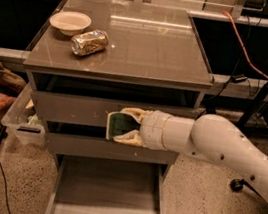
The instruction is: Pick sponge from bottom drawer and place on counter
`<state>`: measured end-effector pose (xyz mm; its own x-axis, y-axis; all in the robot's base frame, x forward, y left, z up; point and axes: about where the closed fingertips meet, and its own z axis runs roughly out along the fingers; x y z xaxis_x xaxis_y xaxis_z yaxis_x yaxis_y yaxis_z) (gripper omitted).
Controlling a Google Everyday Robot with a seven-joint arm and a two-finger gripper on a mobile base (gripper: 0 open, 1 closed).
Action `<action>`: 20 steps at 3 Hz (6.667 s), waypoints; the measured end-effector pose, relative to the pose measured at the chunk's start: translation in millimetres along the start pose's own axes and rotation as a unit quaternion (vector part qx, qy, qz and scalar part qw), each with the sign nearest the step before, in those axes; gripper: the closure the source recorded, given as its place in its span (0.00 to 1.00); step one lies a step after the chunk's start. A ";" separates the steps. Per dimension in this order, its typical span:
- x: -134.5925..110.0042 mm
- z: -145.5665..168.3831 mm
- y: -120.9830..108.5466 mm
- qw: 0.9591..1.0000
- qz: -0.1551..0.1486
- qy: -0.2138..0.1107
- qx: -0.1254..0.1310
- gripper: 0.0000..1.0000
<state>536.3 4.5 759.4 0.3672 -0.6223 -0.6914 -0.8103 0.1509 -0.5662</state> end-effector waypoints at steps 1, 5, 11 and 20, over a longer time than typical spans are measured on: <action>-53.0 -19.4 -42.0 0.998 -0.061 0.004 0.010 1.00; -100.1 -47.1 -123.1 0.985 -0.159 0.036 0.062 1.00; -42.6 12.8 -287.8 0.995 -0.097 0.012 0.026 1.00; 39.9 71.6 -254.8 0.992 0.079 -0.024 -0.101 0.58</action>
Offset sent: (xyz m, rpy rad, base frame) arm 0.0051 0.0103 0.0602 -0.0474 -0.0916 0.0325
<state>790.1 -3.8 843.9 0.2465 -0.5653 -0.7872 -0.9322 0.0840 -0.3522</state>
